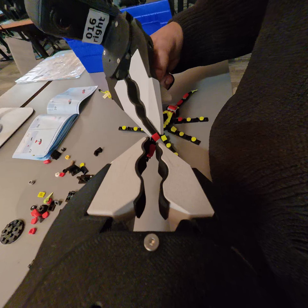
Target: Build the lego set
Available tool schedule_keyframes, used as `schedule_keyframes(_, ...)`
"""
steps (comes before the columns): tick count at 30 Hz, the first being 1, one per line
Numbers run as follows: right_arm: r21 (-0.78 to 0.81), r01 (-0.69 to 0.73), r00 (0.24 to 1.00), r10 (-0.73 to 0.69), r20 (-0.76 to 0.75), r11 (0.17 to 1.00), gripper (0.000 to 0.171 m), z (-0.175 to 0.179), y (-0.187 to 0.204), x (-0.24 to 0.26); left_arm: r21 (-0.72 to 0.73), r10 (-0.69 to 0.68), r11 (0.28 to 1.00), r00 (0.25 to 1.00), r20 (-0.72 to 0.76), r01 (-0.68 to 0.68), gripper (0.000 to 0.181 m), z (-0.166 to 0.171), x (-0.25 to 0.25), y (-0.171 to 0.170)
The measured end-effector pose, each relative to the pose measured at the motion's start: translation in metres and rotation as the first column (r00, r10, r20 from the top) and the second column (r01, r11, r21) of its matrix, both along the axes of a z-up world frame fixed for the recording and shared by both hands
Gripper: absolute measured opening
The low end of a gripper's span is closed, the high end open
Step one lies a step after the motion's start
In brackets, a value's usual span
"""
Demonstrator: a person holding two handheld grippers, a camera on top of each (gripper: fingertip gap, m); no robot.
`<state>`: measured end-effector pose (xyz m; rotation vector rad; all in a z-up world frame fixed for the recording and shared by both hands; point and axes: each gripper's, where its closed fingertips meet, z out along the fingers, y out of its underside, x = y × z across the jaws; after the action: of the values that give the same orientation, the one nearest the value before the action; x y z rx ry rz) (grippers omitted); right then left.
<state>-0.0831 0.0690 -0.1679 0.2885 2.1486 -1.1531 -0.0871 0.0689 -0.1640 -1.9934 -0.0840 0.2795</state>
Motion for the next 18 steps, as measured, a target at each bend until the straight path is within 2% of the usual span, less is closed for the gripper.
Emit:
schedule_keyframes(8,0.012,0.049,0.997,-0.049,0.061,0.999,0.004,0.0,0.01,0.017,0.008,-0.05,0.999,0.998,0.039,0.049,0.005,0.002,0.014,0.01)
schedule_keyframes(13,0.014,0.171,0.983,-0.172,0.071,0.985,0.004,-0.001,0.023,0.025,0.007,-0.08,0.997,0.994,0.068,0.08,0.005,0.0,0.024,0.022)
schedule_keyframes(18,-0.018,0.282,0.948,-0.276,0.157,0.959,0.003,0.002,0.032,0.033,0.04,-0.124,0.992,0.985,0.122,0.12,0.005,0.0,0.033,0.031)
